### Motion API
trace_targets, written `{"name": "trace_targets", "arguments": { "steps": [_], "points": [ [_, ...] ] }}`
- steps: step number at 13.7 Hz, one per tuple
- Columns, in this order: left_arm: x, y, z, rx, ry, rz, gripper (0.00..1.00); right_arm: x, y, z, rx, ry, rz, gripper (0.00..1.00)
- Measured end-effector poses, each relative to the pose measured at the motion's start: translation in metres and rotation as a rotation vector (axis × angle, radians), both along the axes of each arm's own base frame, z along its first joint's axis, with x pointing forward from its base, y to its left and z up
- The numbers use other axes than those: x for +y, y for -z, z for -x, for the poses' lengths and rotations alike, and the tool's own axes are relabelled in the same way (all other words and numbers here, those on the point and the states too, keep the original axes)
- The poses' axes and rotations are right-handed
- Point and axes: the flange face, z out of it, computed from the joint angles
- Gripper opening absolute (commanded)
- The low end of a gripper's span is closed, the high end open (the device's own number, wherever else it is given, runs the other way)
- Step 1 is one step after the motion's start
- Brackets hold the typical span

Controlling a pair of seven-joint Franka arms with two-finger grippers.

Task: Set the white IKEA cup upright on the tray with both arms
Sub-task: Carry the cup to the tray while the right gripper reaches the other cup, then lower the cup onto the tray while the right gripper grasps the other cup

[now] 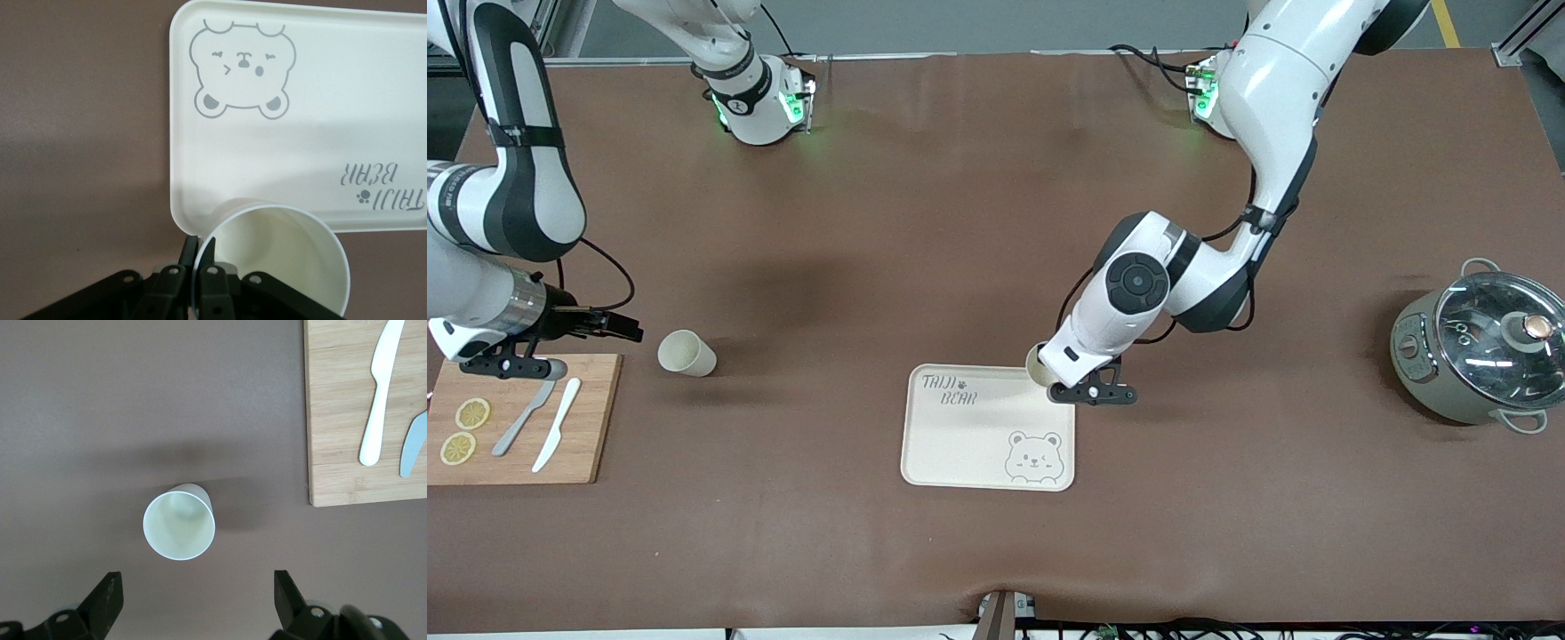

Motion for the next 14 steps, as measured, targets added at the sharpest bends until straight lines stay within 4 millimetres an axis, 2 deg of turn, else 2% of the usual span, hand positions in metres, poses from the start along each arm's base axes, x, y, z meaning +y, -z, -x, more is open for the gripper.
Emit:
{"name": "trace_targets", "arguments": {
  "steps": [5,11,14],
  "points": [
    [0.003,0.019,-0.013,0.003,-0.015,-0.008,0.0,-0.005,0.019,0.001,0.021,0.009,-0.002,1.0],
    [0.0,0.029,-0.023,-0.005,-0.021,-0.004,0.0,-0.006,0.057,0.003,-0.014,0.013,0.007,1.0],
    [-0.003,0.032,-0.025,-0.024,-0.018,-0.009,0.0,-0.006,0.068,0.005,-0.029,0.015,0.011,1.0]
  ]
}}
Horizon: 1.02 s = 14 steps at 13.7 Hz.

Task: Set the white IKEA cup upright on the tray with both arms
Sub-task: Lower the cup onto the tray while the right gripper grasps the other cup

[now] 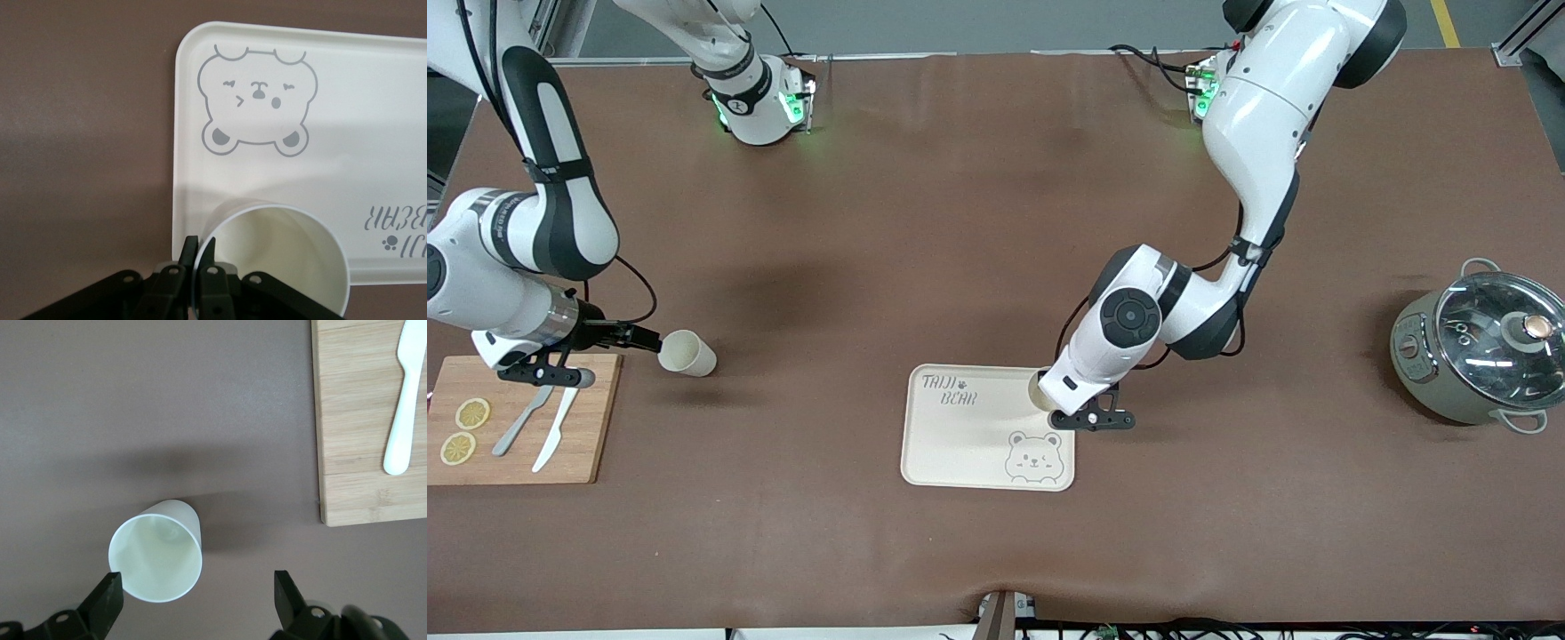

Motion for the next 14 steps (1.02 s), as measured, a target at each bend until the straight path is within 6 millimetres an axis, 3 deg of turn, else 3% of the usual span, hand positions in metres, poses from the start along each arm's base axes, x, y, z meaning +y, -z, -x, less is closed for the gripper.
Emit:
{"name": "trace_targets", "arguments": {
  "steps": [4,7,11,14],
  "points": [
    [-0.008,0.006,0.002,-0.019,0.008,0.011,0.0,0.002,0.026,0.015,0.001,0.002,0.002,0.98],
    [-0.011,0.005,0.001,-0.038,0.011,0.016,0.0,0.003,0.033,0.02,0.008,0.002,0.001,0.75],
    [-0.012,0.01,0.001,-0.075,0.02,-0.024,0.0,0.002,0.04,0.019,-0.001,0.003,0.004,0.69],
    [-0.014,0.016,0.0,-0.093,0.02,-0.017,0.0,0.002,0.049,0.017,-0.013,0.003,0.007,0.43]
  ]
}}
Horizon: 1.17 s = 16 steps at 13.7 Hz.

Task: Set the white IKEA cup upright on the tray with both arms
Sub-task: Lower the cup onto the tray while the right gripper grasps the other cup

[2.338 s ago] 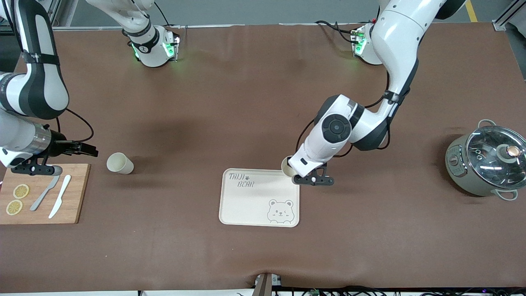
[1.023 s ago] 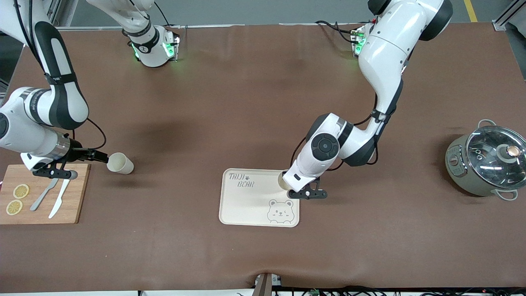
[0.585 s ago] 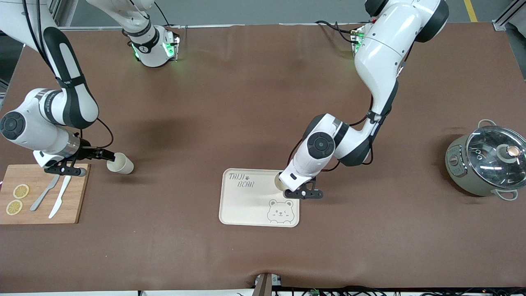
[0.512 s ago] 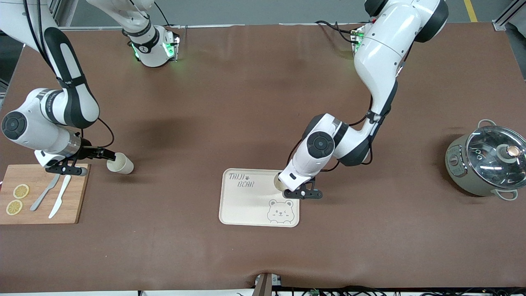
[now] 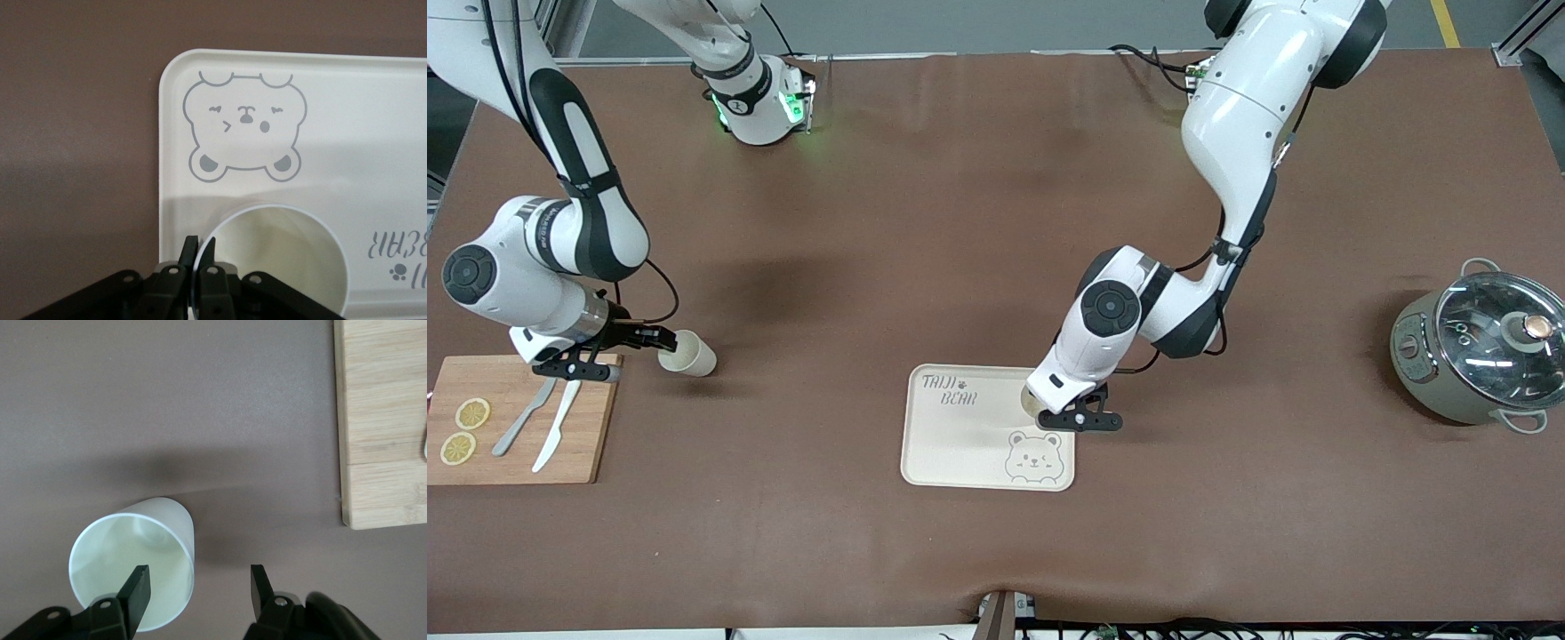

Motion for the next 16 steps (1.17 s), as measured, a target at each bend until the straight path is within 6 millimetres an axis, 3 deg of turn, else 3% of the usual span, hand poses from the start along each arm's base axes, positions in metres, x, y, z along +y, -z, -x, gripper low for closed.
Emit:
{"name": "trace_targets", "arguments": {
  "steps": [3,6,10,11,12,14,15,16],
  "points": [
    [0.0,0.013,-0.002,-0.018,-0.003,0.013,0.0,0.001,0.009,-0.001,-0.006,-0.001,0.001,0.39],
    [0.0,0.013,-0.003,-0.021,-0.003,0.016,0.0,0.001,0.011,-0.001,-0.002,-0.002,0.001,0.15],
    [0.0,0.013,-0.003,-0.022,-0.003,0.016,0.0,0.005,0.012,-0.001,-0.003,-0.008,-0.002,0.13],
    [0.0,0.013,-0.003,-0.022,-0.003,0.016,0.04,0.006,0.012,-0.002,-0.003,-0.009,-0.002,0.1],
    [0.0,0.013,-0.003,-0.022,-0.003,0.016,0.4,0.007,0.012,-0.002,-0.003,-0.011,-0.003,0.05],
    [0.0,0.013,-0.003,-0.022,-0.003,0.016,0.8,0.007,0.012,-0.002,-0.003,-0.011,-0.003,0.0],
    [0.0,0.015,-0.003,-0.021,-0.003,0.015,0.95,0.008,0.012,-0.002,-0.003,-0.011,-0.003,0.0],
    [0.0,0.016,-0.003,-0.021,-0.003,0.015,0.97,0.008,0.012,-0.002,-0.003,-0.012,-0.003,0.0]
  ]
}}
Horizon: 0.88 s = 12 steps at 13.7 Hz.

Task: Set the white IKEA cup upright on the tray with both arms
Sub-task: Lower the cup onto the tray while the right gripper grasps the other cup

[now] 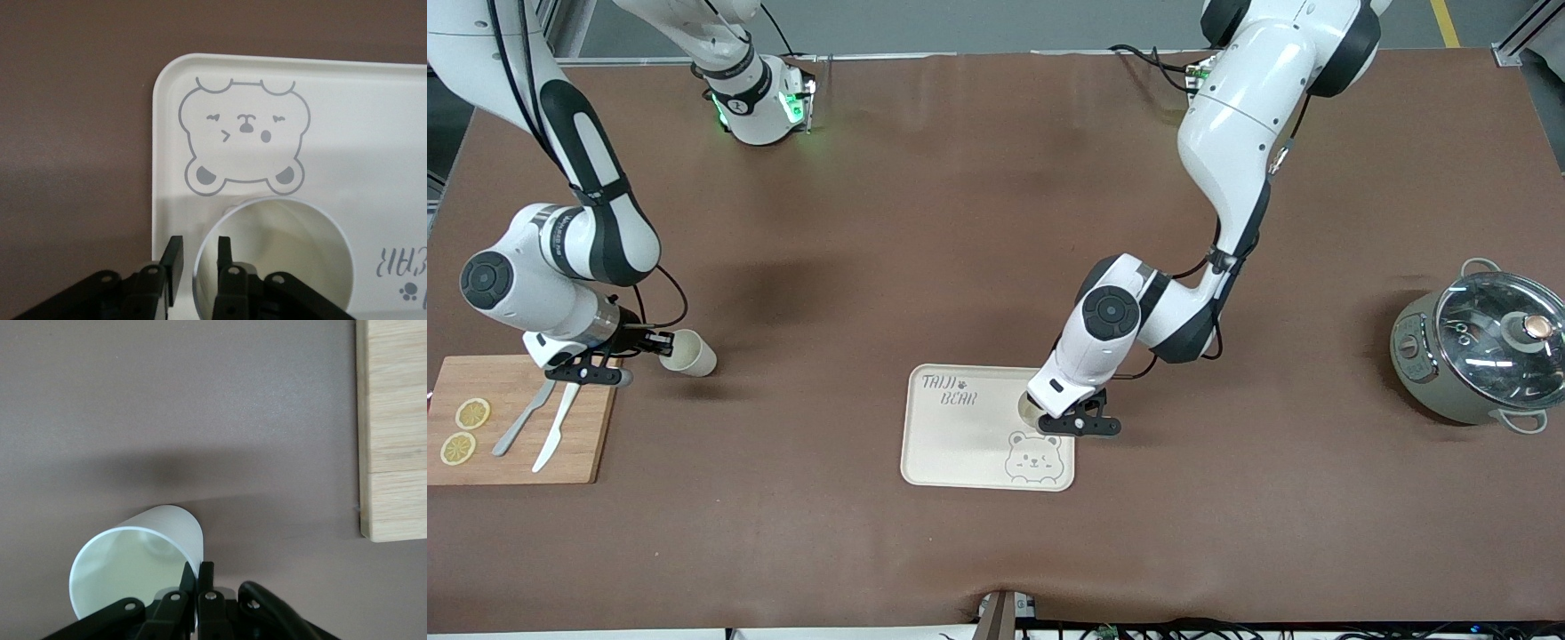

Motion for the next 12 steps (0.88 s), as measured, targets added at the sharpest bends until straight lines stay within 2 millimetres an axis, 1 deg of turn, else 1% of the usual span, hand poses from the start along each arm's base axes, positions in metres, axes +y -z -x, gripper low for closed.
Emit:
{"name": "trace_targets", "arguments": {
  "steps": [1,2,8,10,12],
  "points": [
    [0.0,0.001,0.0,0.0,0.0,0.0,0.97,0.0,0.0,0.0,0.0,0.0,0.0,0.0],
    [0.0,0.002,0.0,0.0,0.0,0.0,1.0,0.0,0.0,0.0,0.0,0.0,0.0,0.0],
    [0.0,-0.002,-0.002,-0.009,-0.001,0.005,1.0,0.003,-0.003,-0.002,0.005,-0.006,-0.002,0.0],
    [0.0,-0.002,-0.002,-0.01,-0.001,0.006,1.0,0.006,-0.012,-0.007,0.04,-0.012,-0.01,0.0],
    [-0.001,-0.003,-0.003,-0.011,-0.001,0.007,1.0,0.006,-0.028,-0.014,0.064,-0.015,-0.016,0.0]
  ]
}}
